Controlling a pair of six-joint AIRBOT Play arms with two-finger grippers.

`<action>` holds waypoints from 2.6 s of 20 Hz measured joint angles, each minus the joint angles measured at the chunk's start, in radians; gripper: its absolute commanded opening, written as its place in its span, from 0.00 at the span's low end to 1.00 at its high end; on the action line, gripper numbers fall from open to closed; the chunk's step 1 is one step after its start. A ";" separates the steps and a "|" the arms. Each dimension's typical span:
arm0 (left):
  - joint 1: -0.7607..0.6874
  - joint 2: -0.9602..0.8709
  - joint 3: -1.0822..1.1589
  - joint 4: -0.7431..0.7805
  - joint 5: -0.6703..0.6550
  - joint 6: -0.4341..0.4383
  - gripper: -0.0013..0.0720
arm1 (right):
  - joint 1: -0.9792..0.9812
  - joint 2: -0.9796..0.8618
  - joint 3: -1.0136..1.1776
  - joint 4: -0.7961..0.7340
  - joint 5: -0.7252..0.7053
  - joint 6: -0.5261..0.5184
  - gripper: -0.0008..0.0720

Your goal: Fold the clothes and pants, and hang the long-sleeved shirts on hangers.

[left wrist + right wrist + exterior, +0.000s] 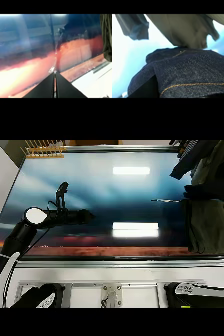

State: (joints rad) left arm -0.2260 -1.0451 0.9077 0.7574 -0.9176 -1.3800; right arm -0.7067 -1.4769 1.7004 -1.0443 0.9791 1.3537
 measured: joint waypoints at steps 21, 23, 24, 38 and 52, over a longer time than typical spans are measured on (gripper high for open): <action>0.000 0.000 0.000 0.002 -0.097 0.000 0.04 | -0.003 0.164 -0.436 -0.558 0.223 0.191 0.75; 0.000 0.000 0.000 0.002 -0.099 0.000 0.04 | -0.003 0.158 -0.448 -0.562 0.243 0.191 0.82; 0.000 0.000 0.000 0.002 -0.101 0.000 0.04 | -0.003 0.157 -0.450 -0.564 0.255 0.191 0.82; 0.000 0.000 0.000 0.002 -0.101 0.000 0.04 | 0.483 0.593 -0.525 -0.300 0.229 0.187 0.80; 0.000 0.000 0.000 0.001 -0.101 -0.003 0.04 | 0.829 0.614 -0.600 -0.243 0.257 0.188 0.03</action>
